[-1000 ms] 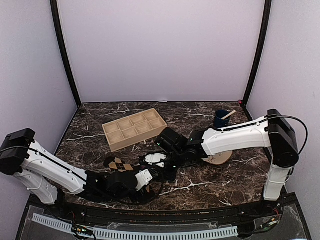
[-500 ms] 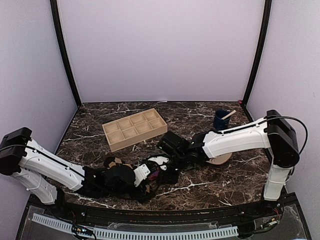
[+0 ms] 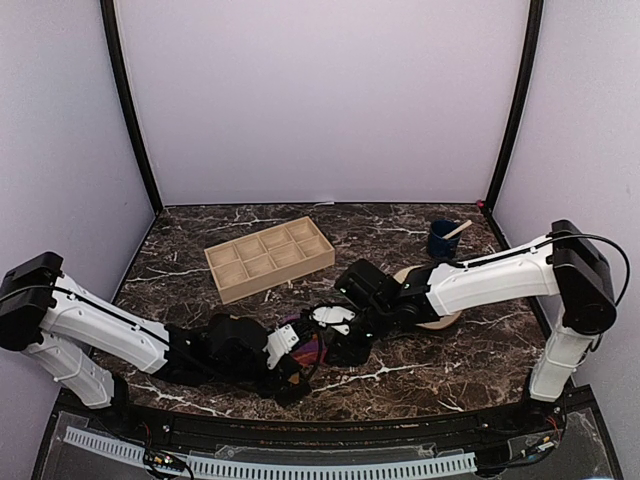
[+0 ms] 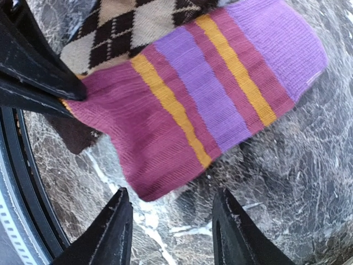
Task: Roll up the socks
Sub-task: Roll the sock at the center of the board.
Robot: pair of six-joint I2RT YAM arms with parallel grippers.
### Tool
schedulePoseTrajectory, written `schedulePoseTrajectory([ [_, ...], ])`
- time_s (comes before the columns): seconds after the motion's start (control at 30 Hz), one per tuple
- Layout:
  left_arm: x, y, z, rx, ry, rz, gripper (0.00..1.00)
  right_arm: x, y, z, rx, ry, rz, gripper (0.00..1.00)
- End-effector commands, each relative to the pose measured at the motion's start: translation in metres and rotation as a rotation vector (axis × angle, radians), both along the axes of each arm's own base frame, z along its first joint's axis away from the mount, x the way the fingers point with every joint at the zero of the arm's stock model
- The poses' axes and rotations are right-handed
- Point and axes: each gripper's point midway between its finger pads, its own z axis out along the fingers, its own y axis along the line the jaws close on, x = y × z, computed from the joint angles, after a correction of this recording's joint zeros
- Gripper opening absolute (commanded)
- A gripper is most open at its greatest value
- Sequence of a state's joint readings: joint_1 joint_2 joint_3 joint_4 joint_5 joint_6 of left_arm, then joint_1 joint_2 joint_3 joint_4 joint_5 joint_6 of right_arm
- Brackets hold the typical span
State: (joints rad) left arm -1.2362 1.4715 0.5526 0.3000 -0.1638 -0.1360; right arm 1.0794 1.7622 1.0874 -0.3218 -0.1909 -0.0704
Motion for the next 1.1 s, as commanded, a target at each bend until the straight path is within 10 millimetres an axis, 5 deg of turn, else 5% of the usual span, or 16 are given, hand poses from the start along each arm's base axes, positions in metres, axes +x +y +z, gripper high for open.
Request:
schedulePoseTrajectory([
  [0.0,-0.006,-0.001,0.003,-0.029,0.077,-0.036,0.0,0.009,0.0,0.014,0.08,-0.002,-0.045,0.46],
  [0.67,-0.002,-0.017,0.001,-0.106,0.525,-0.175,0.0,0.017,-0.035,0.029,0.161,-0.072,-0.171,0.48],
  [1.07,0.018,-0.008,0.0,-0.186,0.688,-0.128,0.0,0.018,-0.046,0.04,0.196,-0.187,-0.19,0.48],
])
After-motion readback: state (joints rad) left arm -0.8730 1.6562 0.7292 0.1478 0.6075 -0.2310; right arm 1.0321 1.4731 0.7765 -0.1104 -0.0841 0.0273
